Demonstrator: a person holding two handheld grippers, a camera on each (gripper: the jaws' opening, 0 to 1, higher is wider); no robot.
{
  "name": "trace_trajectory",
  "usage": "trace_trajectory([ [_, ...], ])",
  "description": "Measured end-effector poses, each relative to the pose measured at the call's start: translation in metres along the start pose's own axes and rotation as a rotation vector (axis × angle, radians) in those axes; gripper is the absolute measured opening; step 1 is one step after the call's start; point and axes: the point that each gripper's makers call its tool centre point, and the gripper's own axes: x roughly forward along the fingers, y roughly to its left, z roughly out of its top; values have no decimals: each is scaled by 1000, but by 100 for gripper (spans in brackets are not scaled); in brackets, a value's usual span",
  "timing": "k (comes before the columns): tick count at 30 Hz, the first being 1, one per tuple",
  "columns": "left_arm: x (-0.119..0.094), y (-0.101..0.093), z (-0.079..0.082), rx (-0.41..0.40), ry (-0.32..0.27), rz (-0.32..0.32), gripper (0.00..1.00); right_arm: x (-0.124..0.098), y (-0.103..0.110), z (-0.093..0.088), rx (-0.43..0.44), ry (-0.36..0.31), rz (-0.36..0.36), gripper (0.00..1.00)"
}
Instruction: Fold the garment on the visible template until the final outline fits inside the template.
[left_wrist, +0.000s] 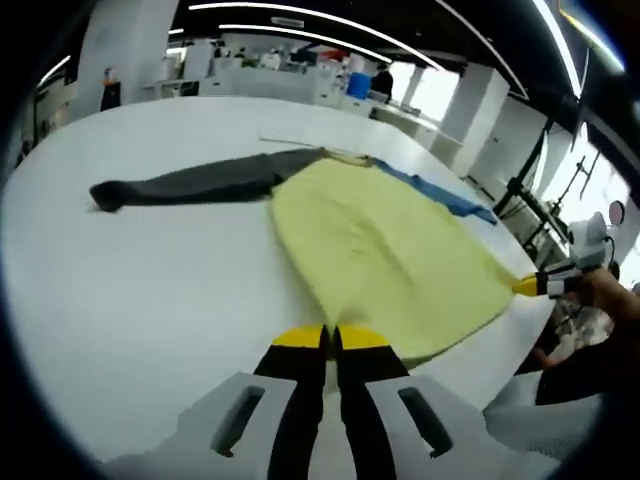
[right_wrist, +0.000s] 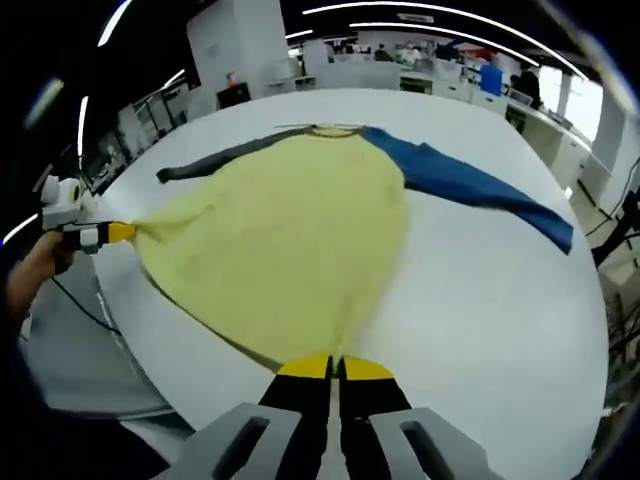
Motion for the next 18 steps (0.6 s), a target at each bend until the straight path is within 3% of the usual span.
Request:
trace_trajectory([
  [9,5,6,-31,-21,74,43,1,5,-1,-19,31,56,8,0],
  [15,5,10,-38,-21,93,63,2,4,0,-21,38,62,16,0],
  [18,3,11,-34,-8,70,69,3,4,1,-22,14,62,22,0],
])
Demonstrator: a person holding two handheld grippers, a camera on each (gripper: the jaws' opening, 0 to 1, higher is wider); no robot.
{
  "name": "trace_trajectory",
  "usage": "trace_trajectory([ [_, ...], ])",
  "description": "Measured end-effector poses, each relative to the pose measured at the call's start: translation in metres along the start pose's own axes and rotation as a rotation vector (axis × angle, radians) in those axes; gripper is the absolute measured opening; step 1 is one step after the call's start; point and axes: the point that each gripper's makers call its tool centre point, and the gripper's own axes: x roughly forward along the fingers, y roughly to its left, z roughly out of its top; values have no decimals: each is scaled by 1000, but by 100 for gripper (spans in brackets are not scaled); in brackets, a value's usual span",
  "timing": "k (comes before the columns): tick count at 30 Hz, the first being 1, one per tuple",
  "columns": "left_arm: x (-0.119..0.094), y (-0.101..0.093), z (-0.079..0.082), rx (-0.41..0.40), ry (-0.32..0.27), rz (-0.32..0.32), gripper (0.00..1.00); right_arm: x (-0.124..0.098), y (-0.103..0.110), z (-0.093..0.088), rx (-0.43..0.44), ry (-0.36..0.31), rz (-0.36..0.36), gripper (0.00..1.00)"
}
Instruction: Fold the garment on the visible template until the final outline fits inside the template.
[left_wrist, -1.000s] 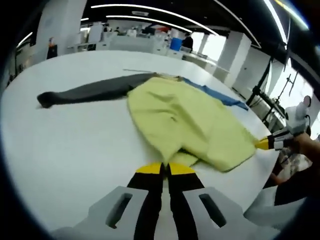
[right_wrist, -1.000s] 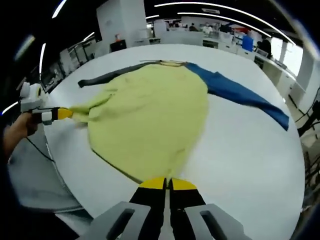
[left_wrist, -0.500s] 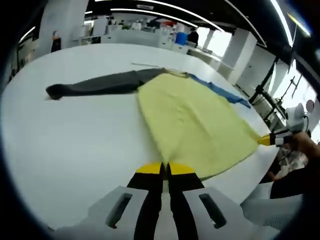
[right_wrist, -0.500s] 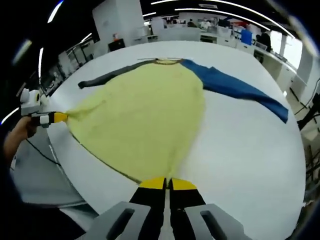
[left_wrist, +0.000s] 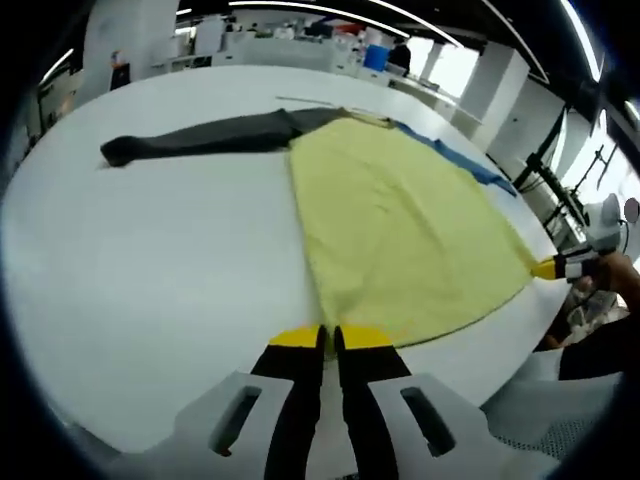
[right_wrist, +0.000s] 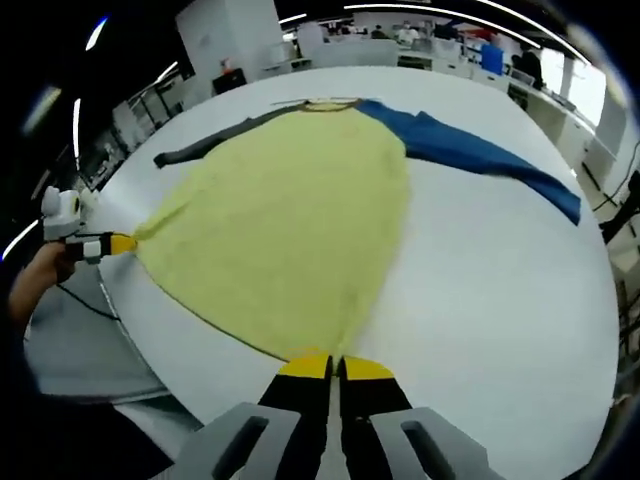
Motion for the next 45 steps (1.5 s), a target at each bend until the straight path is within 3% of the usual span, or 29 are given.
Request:
trace_trajectory([
  [3,-3,-3,4,6,-25,-9,9,-2,2,2,47,-26,19,13],
  [6,-6,-9,14,63,-74,-30,19,-6,2,6,63,-51,29,22],
  [8,-9,-13,26,104,-141,-39,26,-10,3,11,79,-77,44,27],
  [13,-11,-15,33,118,-161,-46,43,-16,7,24,79,-124,91,40],
  [19,-11,-19,39,140,-172,-62,61,-21,2,39,61,-174,93,62],
  [25,-8,-21,40,179,-178,-73,72,-24,-30,64,73,-273,53,79],
  [37,-10,-20,54,195,-206,-94,94,-32,-107,85,55,-291,-55,95],
  [41,-10,-22,55,213,-202,-95,99,-34,-130,89,104,-295,-67,95],
  [45,-12,-22,58,218,-210,-98,99,-37,-153,101,176,-345,-75,92],
])
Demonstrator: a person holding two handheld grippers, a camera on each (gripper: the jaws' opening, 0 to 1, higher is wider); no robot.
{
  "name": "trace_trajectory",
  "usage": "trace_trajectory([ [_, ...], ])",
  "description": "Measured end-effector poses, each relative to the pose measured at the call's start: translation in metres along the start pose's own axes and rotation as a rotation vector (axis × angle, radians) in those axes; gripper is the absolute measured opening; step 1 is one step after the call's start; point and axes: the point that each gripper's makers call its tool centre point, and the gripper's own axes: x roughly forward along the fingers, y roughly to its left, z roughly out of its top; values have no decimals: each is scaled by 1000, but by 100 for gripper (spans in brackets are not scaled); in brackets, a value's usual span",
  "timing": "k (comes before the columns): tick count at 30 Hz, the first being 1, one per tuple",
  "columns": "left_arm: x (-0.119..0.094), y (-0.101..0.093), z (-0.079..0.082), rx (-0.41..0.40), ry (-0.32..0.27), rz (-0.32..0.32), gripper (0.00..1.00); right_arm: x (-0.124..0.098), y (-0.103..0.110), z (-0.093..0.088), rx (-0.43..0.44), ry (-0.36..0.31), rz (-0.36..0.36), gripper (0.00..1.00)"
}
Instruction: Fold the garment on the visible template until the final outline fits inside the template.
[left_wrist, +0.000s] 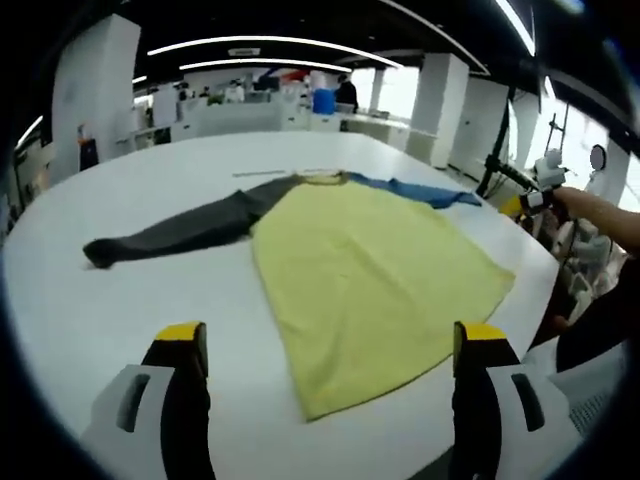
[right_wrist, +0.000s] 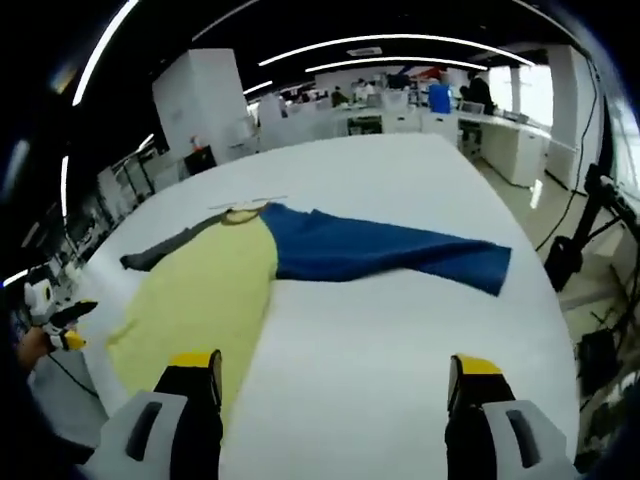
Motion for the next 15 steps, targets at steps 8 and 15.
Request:
trace_trajectory([
  [8,-2,-1,4,-32,-8,-11,99,8,-31,25,95,-39,-22,86],
  [15,-2,0,5,-18,-13,-11,99,23,-67,39,113,-58,-79,79],
])
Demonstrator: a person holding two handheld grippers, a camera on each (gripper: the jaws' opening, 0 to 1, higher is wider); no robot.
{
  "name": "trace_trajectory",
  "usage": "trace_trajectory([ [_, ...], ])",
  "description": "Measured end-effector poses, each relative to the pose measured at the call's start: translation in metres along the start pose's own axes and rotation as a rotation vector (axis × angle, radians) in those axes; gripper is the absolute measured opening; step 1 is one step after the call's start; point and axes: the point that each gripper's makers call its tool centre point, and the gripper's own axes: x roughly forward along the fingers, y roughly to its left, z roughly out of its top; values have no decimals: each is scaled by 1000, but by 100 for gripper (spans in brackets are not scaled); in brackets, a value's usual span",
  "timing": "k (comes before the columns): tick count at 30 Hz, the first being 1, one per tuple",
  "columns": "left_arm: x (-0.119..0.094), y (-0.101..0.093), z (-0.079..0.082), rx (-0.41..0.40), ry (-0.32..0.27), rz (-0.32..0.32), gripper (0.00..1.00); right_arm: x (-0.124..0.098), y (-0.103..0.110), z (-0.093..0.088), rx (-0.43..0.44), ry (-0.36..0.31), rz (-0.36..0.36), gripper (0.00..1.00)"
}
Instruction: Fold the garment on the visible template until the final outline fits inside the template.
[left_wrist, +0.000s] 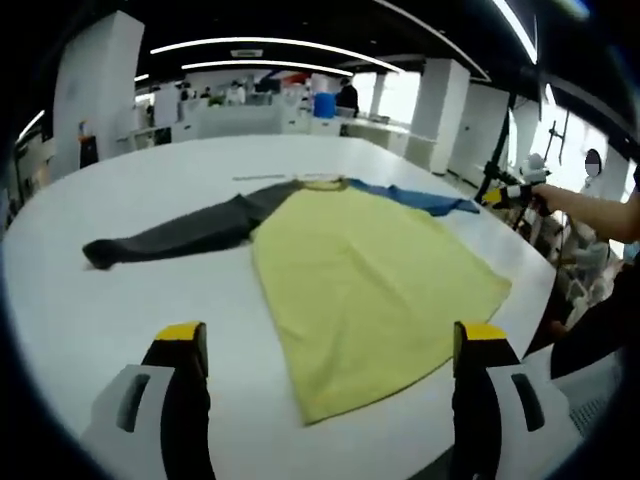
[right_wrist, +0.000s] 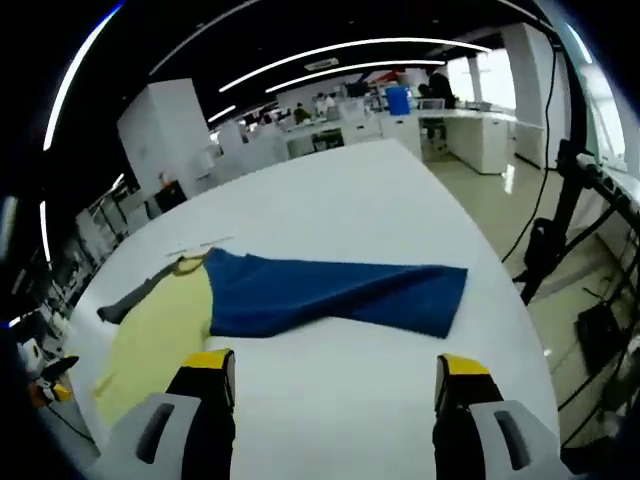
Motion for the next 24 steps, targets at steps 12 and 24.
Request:
trace_trajectory([
  [12,2,6,-8,-7,21,3,99,24,-51,-1,-4,1,-148,46],
  [24,4,7,-15,-25,39,17,99,34,-65,-5,41,15,-214,21],
])
